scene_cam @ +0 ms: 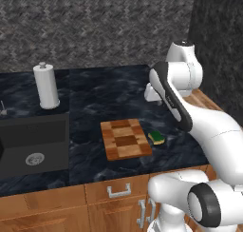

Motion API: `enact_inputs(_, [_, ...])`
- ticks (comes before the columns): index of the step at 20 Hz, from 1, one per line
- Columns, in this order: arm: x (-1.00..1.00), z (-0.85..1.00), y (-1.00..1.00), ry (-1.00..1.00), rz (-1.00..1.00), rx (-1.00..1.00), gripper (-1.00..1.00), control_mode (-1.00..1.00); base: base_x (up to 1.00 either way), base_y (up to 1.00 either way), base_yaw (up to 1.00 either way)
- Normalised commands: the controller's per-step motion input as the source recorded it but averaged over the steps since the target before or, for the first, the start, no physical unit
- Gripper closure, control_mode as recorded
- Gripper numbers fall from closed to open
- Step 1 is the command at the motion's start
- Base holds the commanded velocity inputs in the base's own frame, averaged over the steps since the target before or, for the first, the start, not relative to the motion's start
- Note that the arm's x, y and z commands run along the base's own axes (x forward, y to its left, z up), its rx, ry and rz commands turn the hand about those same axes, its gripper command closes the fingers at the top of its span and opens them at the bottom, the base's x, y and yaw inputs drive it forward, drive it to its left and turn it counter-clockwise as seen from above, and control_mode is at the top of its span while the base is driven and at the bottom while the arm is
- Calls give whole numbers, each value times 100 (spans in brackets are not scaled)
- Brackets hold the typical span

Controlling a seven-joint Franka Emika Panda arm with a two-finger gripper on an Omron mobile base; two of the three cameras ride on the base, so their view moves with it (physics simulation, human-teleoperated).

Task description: Pick up the sponge from the counter and clean the cutting board by briefly scrubbing or pressing down on the cutting board. Once finished, release the sponge.

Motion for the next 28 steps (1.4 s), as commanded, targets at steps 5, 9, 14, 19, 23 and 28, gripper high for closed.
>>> enact_inputs(5, [-13, -2, -11, -2, -1, 2, -100, -100, 0, 0, 0])
enact_inputs(9, [-2, -41, -23, 0, -13, 0, -100, -100, 0, 0, 0])
enact_inputs(14, [0, -73, -44, 2, -9, 1, -100, -100, 0, 0, 0])
enact_inputs(19, [1, -50, -16, 2, -7, 2, -100, -100, 0, 0, 0])
enact_inputs(23, [19, -41, 0, 0, -5, 1, -100, -100, 0, 0, 0])
enact_inputs(28, [36, -36, 0, 1, 0, 0, -100, -100, 0, 0, 0])
